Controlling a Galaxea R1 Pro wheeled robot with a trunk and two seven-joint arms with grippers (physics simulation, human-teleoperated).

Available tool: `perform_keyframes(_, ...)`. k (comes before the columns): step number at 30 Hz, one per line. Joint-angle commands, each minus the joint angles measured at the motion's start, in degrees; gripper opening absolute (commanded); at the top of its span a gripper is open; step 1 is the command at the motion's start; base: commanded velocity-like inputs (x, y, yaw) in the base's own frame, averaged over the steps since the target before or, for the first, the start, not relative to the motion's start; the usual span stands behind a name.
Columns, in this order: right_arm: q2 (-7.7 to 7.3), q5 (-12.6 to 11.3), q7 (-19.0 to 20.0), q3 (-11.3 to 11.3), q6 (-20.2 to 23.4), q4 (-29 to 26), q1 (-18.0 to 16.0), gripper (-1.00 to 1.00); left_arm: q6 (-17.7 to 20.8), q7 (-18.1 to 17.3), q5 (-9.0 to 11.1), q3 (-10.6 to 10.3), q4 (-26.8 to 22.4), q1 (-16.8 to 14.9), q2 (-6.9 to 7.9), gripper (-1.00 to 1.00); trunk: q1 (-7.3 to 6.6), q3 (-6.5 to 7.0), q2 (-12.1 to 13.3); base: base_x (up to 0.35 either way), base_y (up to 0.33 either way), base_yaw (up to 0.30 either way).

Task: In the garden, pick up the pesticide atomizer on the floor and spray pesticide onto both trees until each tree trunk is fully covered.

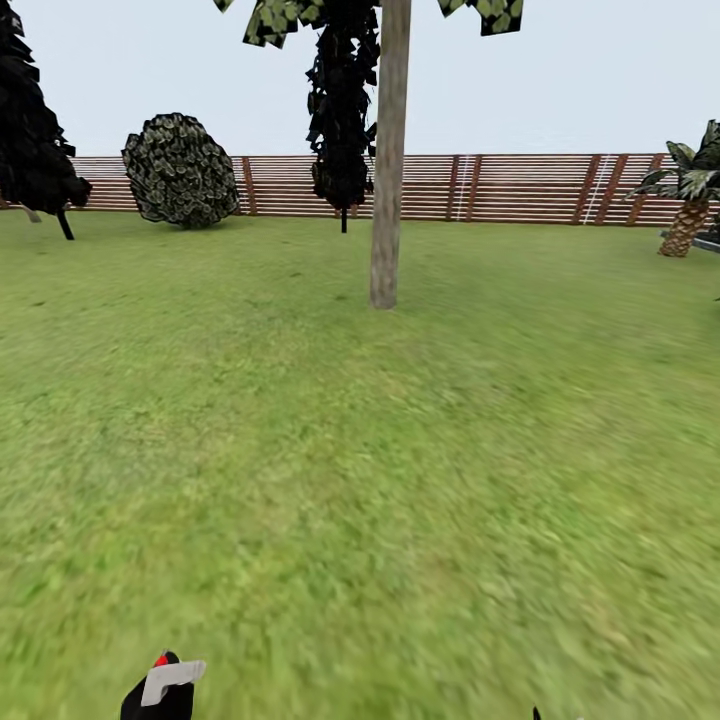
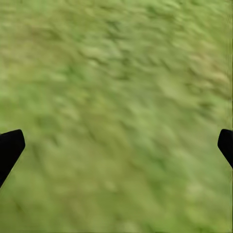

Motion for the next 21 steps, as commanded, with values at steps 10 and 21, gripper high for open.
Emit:
perform_keyframes(10, 0.04, 0.6, 0.0, -0.3, -0.2, 0.0, 0.0, 1.00, -0.2, 0.0, -0.4, 0.2, 0.1, 0.0, -0.03, -1.00, 0.02, -0.05, 0.0, 0.338, 0.000, 0.000)
perform_keyframes(21, 0.04, 0.6, 0.0, -0.3, -0.2, 0.0, 0.0, 1.00, -0.2, 0.0, -0.4, 0.2, 0.1, 0.0, -0.04, -1.00, 0.02, -0.05, 0.0, 0.338, 0.000, 0.000)
